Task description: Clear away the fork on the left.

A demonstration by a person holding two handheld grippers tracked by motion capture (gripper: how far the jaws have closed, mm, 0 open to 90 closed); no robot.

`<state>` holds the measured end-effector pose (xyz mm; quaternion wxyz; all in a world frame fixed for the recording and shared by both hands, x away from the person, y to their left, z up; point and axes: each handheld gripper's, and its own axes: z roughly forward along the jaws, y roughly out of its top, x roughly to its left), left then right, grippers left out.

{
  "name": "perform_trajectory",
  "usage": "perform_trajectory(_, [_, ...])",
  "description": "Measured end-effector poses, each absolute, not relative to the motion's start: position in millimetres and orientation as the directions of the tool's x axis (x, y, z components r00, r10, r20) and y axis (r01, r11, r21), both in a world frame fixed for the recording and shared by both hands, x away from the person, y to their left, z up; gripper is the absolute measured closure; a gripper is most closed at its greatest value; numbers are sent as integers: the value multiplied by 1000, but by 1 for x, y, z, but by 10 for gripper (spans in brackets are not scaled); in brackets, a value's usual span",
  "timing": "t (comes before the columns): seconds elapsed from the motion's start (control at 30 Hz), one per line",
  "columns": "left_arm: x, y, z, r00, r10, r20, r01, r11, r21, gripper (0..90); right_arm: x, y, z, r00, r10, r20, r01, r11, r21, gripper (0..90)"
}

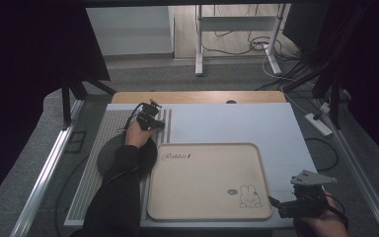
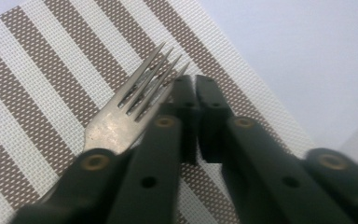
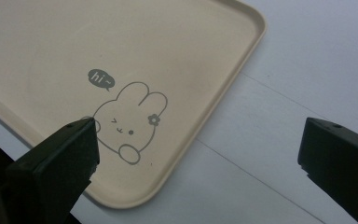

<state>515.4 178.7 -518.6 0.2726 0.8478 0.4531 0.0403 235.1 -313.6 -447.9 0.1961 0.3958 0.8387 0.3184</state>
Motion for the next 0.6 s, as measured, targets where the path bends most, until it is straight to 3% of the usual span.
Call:
perform_trajectory(0.07, [515,185,-515,573,798,-184,751,-423,507,779,235,-314,-448,-610,789,-77,539,484,689,0])
perform_trajectory(0.13, [515,190,-513,557,804,-208,760,-393,518,644,235,-313,-448,-611,788,-78,539,485,688,0])
perform_trajectory(0.17, [515,195,-510,554,807,-207,761,-389,519,644,235,-313,-448,-611,788,-79,539,486,688,0])
perform_trajectory(0.2, [514,200,-508,546,812,-204,764,-384,518,530,235,-313,-448,-612,787,-79,539,488,687,0])
perform_trajectory(0.27, [514,204,-506,545,814,-200,764,-384,519,487,235,-313,-448,-612,787,-80,539,488,686,0])
perform_trajectory(0.3, [514,211,-504,544,813,-209,763,-375,527,381,235,-313,-448,-613,786,-83,539,492,684,0])
perform_trajectory(0.37, [514,214,-503,538,814,-218,765,-362,533,347,235,-313,-448,-613,786,-83,539,493,683,0])
perform_trajectory(0.4, [514,221,-501,526,813,-249,774,-336,537,247,235,-313,-448,-613,785,-84,539,494,682,0])
perform_trajectory(0.57, [515,233,-498,521,818,-242,775,-335,536,133,235,-312,-448,-616,783,-86,537,497,682,0])
perform_trajectory(0.6, [515,238,-497,522,820,-235,775,-342,531,77,236,-312,-448,-616,783,-86,537,497,682,0])
